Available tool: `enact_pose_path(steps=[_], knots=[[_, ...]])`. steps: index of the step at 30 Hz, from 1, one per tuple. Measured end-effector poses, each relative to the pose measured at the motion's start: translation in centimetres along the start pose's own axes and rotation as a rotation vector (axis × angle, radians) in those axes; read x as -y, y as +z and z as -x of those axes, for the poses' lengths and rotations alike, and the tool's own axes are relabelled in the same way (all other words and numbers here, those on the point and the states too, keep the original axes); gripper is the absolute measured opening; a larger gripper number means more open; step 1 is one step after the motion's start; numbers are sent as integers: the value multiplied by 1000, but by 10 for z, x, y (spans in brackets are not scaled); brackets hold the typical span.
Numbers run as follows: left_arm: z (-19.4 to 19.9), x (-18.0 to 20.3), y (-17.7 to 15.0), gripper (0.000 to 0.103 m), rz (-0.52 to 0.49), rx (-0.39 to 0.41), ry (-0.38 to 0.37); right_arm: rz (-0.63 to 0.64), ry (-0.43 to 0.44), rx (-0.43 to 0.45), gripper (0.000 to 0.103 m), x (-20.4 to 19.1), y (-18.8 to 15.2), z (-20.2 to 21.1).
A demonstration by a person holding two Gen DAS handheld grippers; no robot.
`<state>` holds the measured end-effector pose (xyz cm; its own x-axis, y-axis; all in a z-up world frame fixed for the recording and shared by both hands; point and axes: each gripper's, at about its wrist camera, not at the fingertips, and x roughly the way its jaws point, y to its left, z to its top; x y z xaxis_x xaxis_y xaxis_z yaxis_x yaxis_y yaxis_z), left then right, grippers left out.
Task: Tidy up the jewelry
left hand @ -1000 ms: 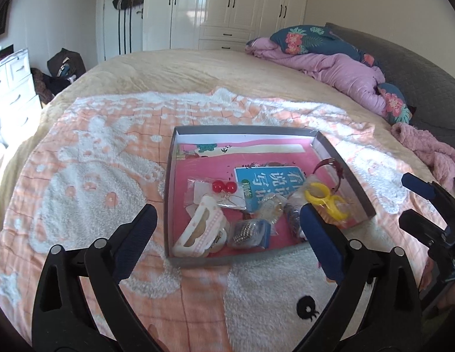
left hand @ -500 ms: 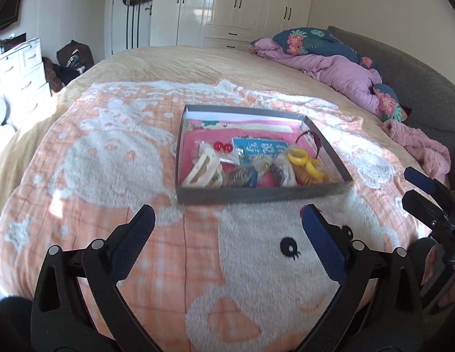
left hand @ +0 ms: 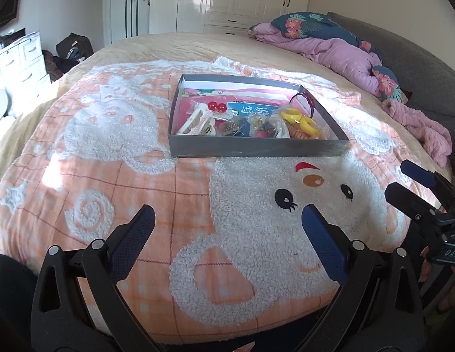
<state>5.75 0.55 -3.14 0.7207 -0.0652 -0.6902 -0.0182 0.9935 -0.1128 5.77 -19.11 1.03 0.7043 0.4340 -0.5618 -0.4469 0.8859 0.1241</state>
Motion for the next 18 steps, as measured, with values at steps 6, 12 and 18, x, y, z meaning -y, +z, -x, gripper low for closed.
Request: enact_pose_path(steps=[6,12,18], knots=[[-2,-1,-1,94,5,-1,2,-3,1,-17,99,1,-2,-5],[-1,-1,-1,94,9,1,9,0,6,-21,99,0,-3,-5],[2,-1,0,94,10,10,15,-3,4,-19,99,0,-2,-4]])
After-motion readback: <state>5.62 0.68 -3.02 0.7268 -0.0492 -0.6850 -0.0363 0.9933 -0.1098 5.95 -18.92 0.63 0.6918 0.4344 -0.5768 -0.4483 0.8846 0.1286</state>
